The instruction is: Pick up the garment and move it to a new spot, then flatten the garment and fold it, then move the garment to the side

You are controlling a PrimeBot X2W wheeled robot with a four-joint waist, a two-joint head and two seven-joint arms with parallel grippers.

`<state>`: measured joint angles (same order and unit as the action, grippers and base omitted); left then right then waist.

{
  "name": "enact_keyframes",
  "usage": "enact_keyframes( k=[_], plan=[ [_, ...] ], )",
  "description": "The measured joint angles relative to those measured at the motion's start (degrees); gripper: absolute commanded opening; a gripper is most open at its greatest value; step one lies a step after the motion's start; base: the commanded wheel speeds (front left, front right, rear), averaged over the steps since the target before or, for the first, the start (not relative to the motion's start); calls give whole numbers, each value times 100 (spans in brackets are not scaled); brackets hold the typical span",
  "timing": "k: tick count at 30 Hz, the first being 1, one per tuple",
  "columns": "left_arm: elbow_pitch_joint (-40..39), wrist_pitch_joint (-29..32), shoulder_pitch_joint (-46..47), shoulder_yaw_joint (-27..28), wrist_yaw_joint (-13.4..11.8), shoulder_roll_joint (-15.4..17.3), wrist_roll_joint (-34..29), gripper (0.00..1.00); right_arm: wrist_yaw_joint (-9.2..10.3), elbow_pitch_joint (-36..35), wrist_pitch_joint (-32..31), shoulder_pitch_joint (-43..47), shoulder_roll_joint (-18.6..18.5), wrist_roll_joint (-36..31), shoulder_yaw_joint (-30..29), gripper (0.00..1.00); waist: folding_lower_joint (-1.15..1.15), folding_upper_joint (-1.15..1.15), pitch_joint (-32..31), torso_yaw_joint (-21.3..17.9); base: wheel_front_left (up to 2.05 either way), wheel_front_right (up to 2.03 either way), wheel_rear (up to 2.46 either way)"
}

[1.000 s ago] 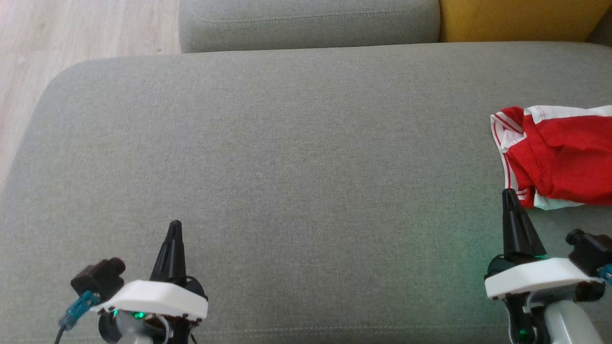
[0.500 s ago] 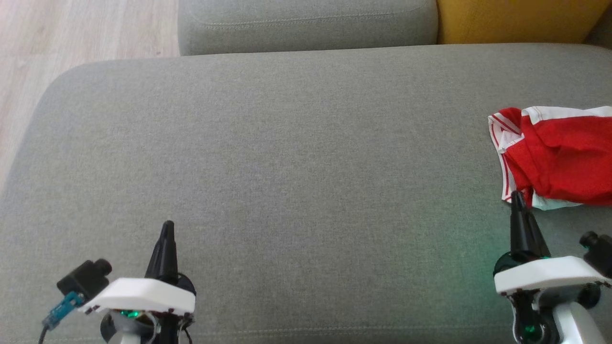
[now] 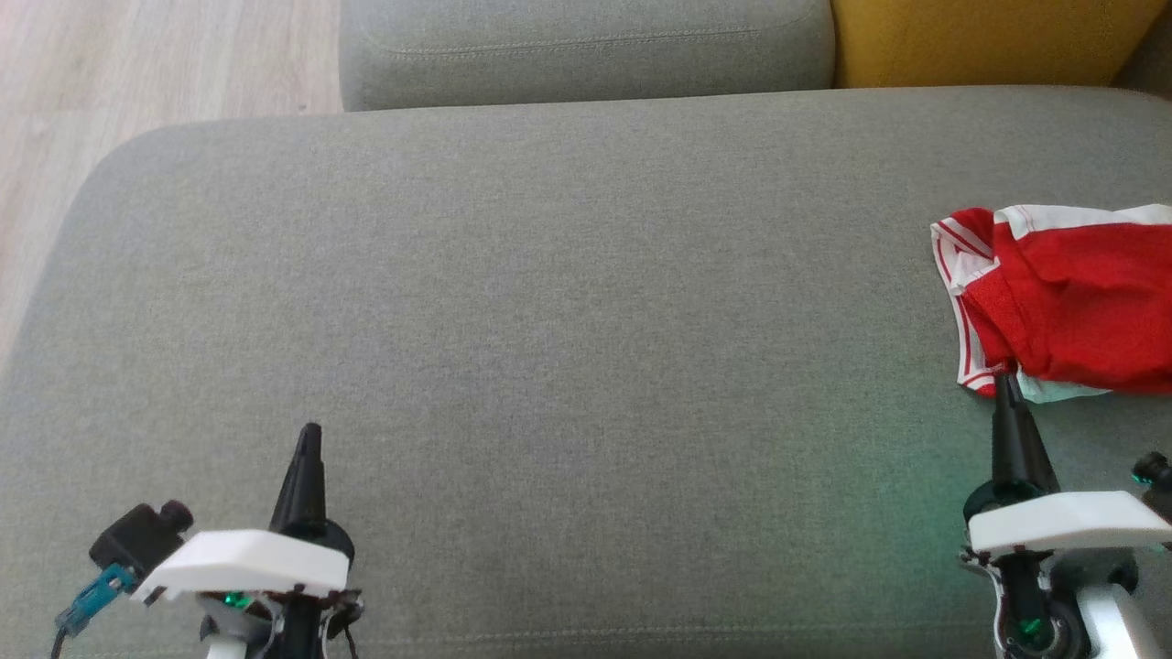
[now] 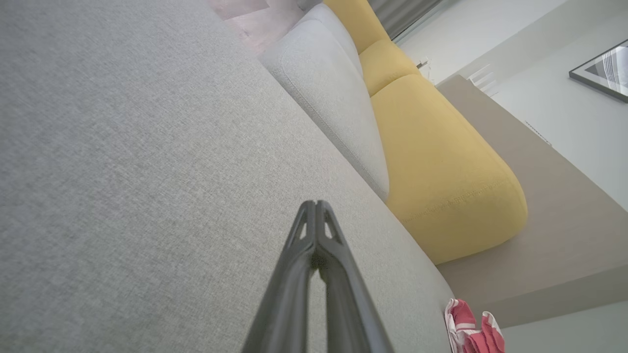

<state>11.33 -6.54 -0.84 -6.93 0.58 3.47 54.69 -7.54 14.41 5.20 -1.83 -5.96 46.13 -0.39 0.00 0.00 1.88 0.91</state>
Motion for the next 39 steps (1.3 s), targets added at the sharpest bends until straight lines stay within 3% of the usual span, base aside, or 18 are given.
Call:
enact_keyframes(
  k=[39],
  plan=[
    [240, 645, 203, 497, 354, 10, 2320, 0, 0, 85, -632, -115, 151, 2747, -368, 0, 0, 0, -101, -55, 0, 0, 0]
  ],
)
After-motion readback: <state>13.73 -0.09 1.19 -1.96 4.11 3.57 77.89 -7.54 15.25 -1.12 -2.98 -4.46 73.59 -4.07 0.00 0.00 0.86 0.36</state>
